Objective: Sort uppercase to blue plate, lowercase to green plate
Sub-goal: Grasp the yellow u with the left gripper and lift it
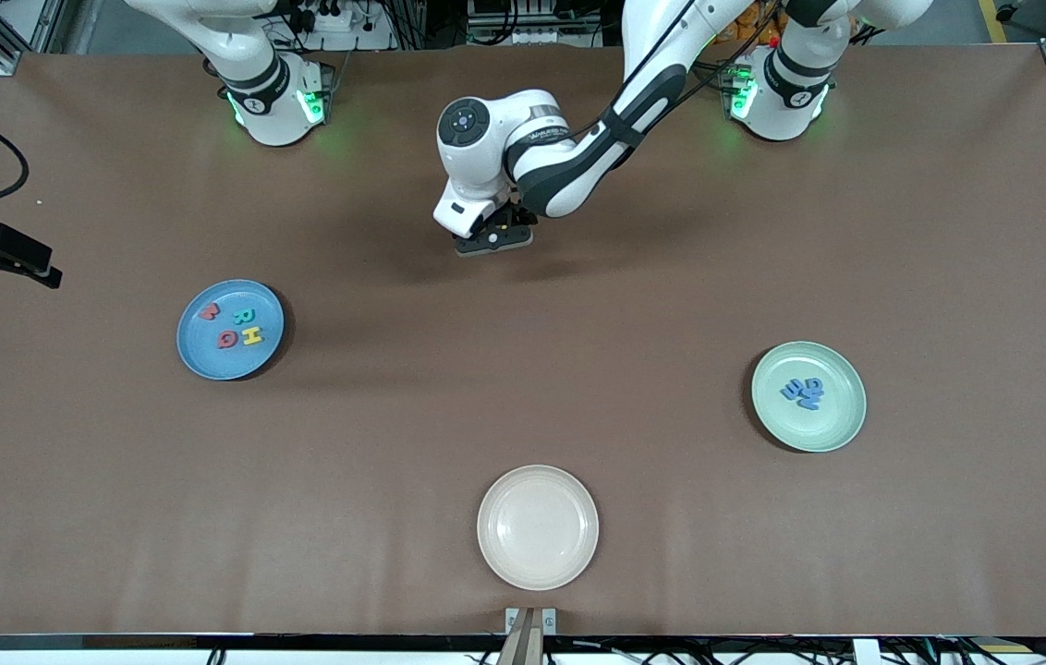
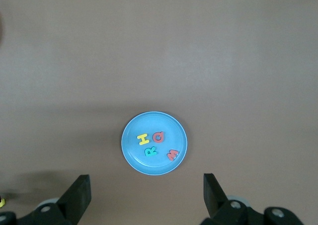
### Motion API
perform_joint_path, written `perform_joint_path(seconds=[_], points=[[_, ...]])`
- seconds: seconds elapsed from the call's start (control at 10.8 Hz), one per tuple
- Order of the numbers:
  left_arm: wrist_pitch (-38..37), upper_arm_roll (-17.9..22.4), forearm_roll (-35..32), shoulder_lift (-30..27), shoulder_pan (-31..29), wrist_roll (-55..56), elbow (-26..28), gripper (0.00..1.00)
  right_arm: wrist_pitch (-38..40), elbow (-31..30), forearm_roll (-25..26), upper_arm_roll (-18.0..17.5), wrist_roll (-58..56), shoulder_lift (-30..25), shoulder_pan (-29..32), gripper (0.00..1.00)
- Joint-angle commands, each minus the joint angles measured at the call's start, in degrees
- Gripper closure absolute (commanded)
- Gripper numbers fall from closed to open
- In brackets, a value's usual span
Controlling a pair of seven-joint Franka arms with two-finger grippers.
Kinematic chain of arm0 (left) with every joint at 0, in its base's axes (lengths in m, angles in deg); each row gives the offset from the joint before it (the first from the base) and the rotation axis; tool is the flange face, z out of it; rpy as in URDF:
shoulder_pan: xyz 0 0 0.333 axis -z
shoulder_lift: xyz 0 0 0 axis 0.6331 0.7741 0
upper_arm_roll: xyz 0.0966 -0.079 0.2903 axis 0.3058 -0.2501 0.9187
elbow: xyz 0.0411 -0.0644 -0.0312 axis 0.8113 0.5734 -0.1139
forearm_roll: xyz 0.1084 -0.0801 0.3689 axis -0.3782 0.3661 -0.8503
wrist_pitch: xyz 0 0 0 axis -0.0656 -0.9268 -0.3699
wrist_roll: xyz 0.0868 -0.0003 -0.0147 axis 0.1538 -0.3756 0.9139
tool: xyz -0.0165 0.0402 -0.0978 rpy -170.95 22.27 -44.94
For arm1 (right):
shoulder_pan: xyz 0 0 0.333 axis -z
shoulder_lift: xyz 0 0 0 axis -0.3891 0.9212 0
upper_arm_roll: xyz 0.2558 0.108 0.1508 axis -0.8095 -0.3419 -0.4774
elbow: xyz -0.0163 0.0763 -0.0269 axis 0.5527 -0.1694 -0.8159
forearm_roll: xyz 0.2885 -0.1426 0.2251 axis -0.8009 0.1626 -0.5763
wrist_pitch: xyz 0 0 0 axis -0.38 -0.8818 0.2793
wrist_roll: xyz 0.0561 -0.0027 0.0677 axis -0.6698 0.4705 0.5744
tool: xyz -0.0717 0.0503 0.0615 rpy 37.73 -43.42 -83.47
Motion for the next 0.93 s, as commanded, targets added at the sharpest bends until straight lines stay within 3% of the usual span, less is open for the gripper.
perform_joint_path(seconds=[0.0,0.28,0.65,0.84], points=[[3.68,0.01,-1.41,-1.11,-0.06,-1.95,3.97,0.00,0.56,-0.04,0.51,-0.90,1.08,-0.63,1.03,0.00],[8.52,-0.08,-1.50,-1.99,-0.32,-1.96,8.99,0.00,-1.72,-4.34,0.51,-0.90,1.08,-3.08,1.21,0.00],[9.40,-0.25,-1.94,-1.99,0.03,-2.04,10.05,0.00,-1.73,-6.80,0.42,-2.91,0.82,-6.41,4.02,0.00],[11.86,-0.25,-1.94,-1.38,-0.06,-1.96,10.58,0.17,-1.64,-8.56,0.34,-3.27,0.82,-7.39,4.46,0.00]])
